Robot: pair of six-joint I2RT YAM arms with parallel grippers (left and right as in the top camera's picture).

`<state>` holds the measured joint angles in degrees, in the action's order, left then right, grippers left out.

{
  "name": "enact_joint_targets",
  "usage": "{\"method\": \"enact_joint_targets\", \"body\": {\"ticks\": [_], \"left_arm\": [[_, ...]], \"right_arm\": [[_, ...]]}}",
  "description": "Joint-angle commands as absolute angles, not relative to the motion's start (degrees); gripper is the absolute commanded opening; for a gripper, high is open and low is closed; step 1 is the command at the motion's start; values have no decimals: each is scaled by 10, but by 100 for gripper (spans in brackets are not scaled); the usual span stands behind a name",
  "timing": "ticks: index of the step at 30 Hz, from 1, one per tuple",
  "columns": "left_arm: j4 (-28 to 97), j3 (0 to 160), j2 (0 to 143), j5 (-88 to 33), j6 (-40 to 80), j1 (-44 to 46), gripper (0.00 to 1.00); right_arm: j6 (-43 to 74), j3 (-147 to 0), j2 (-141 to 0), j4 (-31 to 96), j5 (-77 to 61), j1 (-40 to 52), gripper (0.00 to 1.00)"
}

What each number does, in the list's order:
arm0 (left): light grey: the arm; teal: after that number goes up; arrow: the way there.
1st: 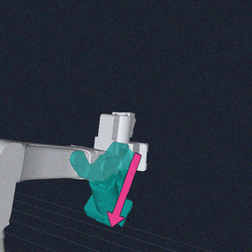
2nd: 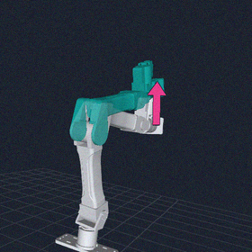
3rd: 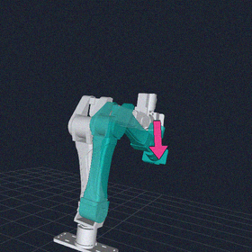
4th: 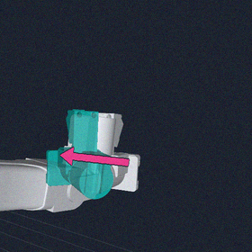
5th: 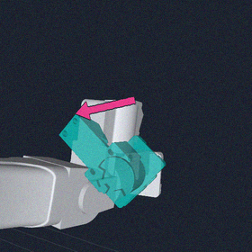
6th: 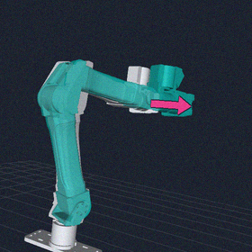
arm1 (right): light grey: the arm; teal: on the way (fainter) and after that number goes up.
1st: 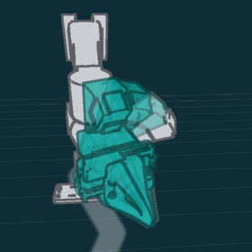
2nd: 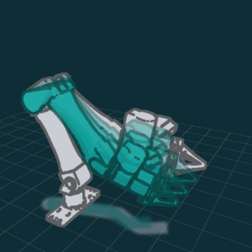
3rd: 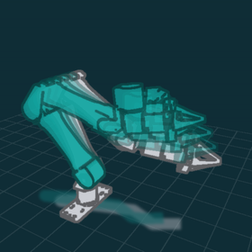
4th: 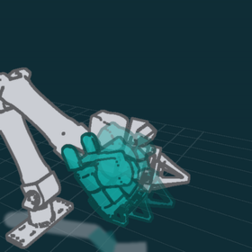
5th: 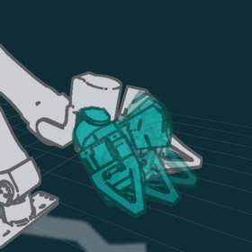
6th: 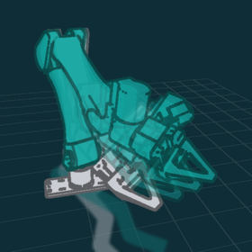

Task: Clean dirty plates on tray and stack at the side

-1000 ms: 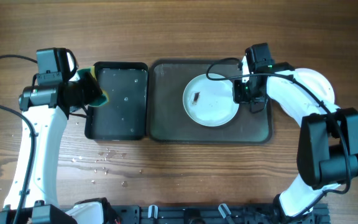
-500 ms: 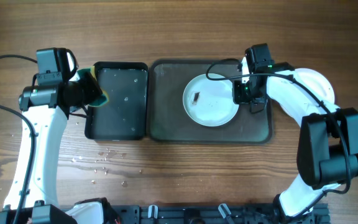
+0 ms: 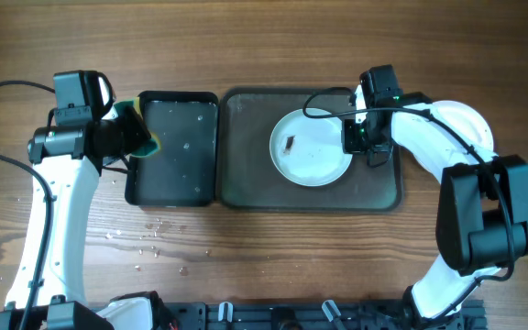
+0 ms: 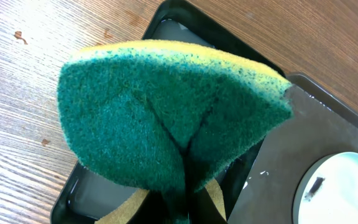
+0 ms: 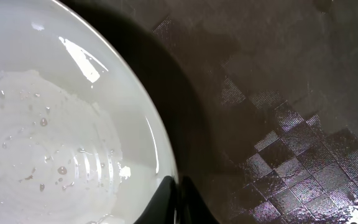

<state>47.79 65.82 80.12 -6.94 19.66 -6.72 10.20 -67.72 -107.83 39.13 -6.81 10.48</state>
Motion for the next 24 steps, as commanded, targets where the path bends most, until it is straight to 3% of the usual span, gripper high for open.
{"method": "enact_joint_targets", "body": {"ticks": [1, 7, 15, 24], "left_arm": [[469, 655, 795, -75, 193, -69, 4], [443, 656, 800, -74, 123, -30, 4], [461, 689, 907, -53, 124, 44, 4], [452, 690, 995, -40, 107, 49, 4]], "right_arm": [[105, -670, -1089, 387, -80, 107, 4], [102, -670, -1089, 369, -158, 107, 4], [90, -670, -1089, 369, -182, 107, 4], [91, -670, -1089, 369, -181, 107, 4]]}}
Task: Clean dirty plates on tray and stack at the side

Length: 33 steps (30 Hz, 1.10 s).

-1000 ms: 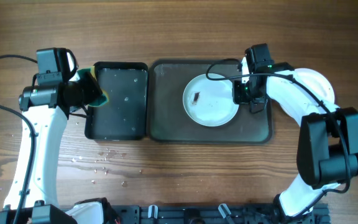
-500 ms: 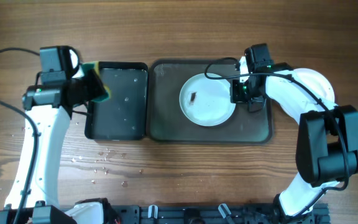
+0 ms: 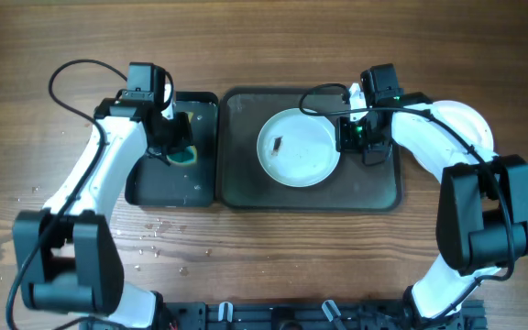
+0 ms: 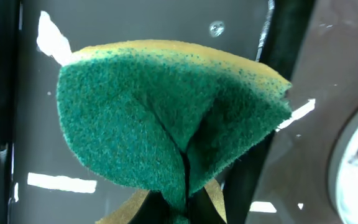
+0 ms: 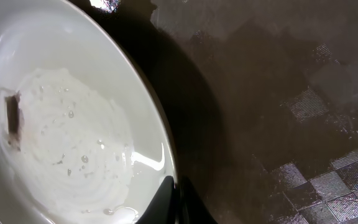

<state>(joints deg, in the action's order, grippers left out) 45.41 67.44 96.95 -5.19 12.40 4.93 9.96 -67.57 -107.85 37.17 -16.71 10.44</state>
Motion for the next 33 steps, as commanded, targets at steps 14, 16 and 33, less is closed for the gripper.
{"method": "enact_joint_targets", "body": {"ticks": [14, 16, 33], "left_arm": [[424, 689, 1071, -38, 107, 49, 4], [424, 689, 1071, -35, 107, 49, 4], [439, 702, 876, 93, 124, 49, 4]], "right_arm": [[90, -670, -1089, 368, -194, 107, 4], [90, -670, -1089, 368, -194, 107, 4], [90, -670, -1089, 369, -194, 107, 10]]}}
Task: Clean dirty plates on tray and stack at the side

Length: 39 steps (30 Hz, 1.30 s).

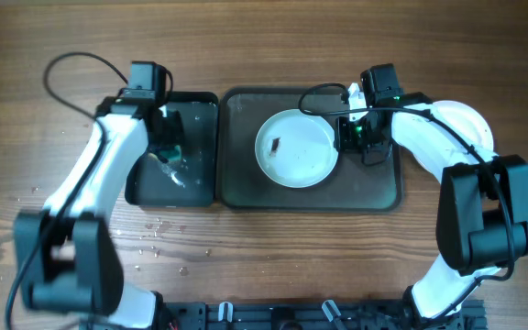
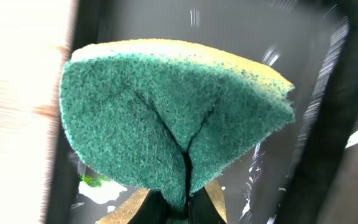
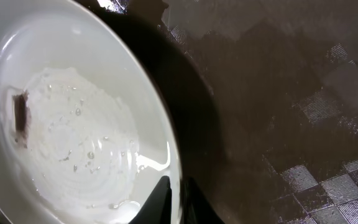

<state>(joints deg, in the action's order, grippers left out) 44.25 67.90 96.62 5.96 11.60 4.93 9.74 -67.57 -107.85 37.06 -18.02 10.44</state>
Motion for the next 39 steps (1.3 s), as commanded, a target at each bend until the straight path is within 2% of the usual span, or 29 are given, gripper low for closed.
{"method": "enact_joint_targets", "body": {"ticks": [1, 7, 13, 21, 28, 39], "left_arm": [[433, 702, 832, 93, 125, 49, 4], [385, 702, 658, 91, 129, 50, 4], [358, 702, 602, 89, 137, 50, 4], [353, 702, 657, 88, 137, 50, 4], [355, 702, 782, -22, 122, 50, 4], [401, 702, 895, -41, 94, 50, 4]], "right_arm": [[90, -670, -1089, 369, -194, 107, 9], [90, -670, -1089, 369, -194, 107, 5], [90, -670, -1089, 369, -192, 107, 4], [86, -670, -1089, 366, -192, 107, 4], [73, -670, -1089, 365, -199, 108, 4], [56, -670, -1091, 359, -211, 121, 4]]}}
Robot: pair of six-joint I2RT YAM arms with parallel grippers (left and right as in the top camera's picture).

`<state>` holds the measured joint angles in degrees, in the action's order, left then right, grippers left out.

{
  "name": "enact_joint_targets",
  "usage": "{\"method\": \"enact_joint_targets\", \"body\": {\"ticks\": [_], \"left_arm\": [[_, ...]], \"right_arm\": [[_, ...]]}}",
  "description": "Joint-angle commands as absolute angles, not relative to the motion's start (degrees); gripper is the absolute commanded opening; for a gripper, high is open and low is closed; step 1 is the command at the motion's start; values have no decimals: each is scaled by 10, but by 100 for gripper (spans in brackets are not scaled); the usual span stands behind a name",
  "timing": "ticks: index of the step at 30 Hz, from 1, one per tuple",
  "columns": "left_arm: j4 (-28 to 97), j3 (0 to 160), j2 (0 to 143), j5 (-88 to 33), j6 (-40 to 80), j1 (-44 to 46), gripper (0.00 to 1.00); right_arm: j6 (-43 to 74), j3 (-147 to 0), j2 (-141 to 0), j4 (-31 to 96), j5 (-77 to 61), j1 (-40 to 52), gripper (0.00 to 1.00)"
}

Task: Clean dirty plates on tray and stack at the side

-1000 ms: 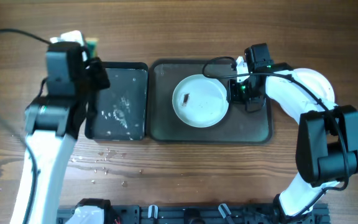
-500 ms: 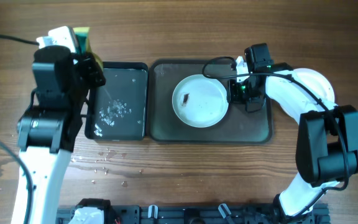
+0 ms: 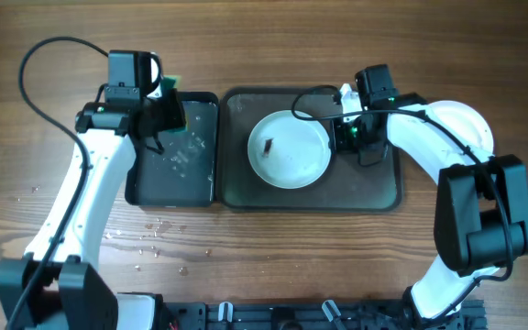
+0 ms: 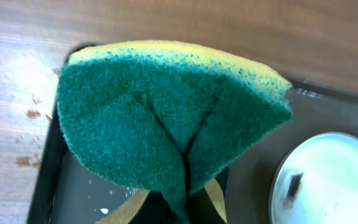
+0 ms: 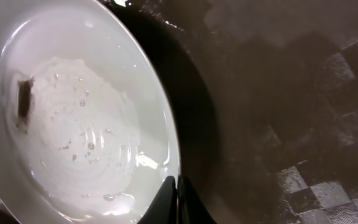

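A white plate (image 3: 289, 149) with a brown smear (image 3: 269, 144) lies on the dark tray (image 3: 374, 188). My right gripper (image 3: 342, 137) is shut on the plate's right rim (image 5: 166, 143); the smear (image 5: 25, 98) shows at left in the right wrist view. My left gripper (image 3: 165, 112) is shut on a green and yellow sponge (image 4: 173, 112), held above the black water tub (image 3: 145, 183) near its back edge. The plate (image 4: 328, 180) sits at the lower right of the left wrist view. A clean white plate (image 3: 461, 119) rests on the table right of the tray.
Water drops (image 3: 154, 234) lie on the wooden table in front of the tub. The tub and tray stand side by side at mid table. Cables (image 3: 44, 55) loop behind the left arm.
My left gripper has lifted the sponge from low in the tub to above its back edge. The plate has shifted slightly further left on the tray in the right gripper.
The left gripper held the sponge beside the tub's left edge while the right gripper held the plate's rim. Then the sponge was over the tub, then down in its water. Meanwhile the plate moved step by step leftward. Now the sponge is above the tub.
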<state>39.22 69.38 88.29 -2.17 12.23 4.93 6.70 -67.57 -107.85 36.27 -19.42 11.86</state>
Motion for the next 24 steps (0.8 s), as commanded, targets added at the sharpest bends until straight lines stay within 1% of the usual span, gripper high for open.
{"method": "enact_joint_targets", "body": {"ticks": [1, 2, 3, 4, 5, 8, 11, 13, 15, 19, 24], "left_arm": [[404, 702, 897, -40, 93, 50, 4], [405, 702, 897, -41, 93, 50, 4], [405, 705, 897, -40, 94, 50, 4], [408, 712, 897, -40, 94, 50, 4], [417, 728, 897, -41, 94, 50, 4], [512, 820, 912, -41, 94, 50, 4], [614, 943, 962, -41, 80, 50, 4], [641, 980, 990, -41, 79, 50, 4], [650, 983, 1007, -46, 81, 54, 4], [650, 983, 1043, -121, 81, 76, 4], [636, 982, 1058, -130, 95, 127, 4]], "right_arm": [[56, -670, -1093, 358, -211, 121, 9], [58, -670, -1093, 356, -210, 121, 26], [62, -670, -1093, 354, -208, 121, 36], [62, -670, -1093, 352, -206, 121, 42], [62, -670, -1093, 353, -206, 121, 45], [63, -670, -1093, 362, -206, 121, 45], [88, -670, -1093, 373, -201, 121, 44], [106, -670, -1093, 382, -193, 121, 45], [117, -670, -1093, 392, -194, 121, 43], [120, -670, -1093, 395, -194, 121, 21], [121, -670, -1094, 393, -194, 121, 21]]}}
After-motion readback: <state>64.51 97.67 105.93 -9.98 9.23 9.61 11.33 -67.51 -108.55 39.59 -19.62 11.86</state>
